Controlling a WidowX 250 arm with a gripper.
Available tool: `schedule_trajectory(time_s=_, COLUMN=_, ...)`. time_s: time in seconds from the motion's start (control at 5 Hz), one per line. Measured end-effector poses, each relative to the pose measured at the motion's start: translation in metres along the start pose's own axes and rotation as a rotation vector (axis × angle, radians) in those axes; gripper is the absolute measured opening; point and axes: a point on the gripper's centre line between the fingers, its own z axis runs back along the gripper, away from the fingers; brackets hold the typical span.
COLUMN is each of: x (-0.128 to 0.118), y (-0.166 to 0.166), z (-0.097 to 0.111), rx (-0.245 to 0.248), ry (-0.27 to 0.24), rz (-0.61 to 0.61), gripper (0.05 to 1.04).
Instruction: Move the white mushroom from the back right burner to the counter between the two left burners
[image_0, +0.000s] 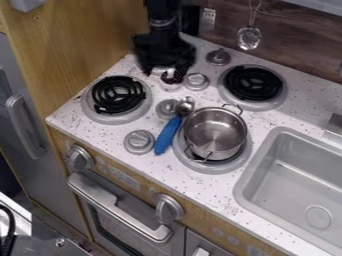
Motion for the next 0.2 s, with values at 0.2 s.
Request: schedule_trajectory(time_s=0.2, x=-0.0296, y=0.0034, z=0.0069, rx=-0.004, ry=-0.001, rz=-0.031, gripper=1.001)
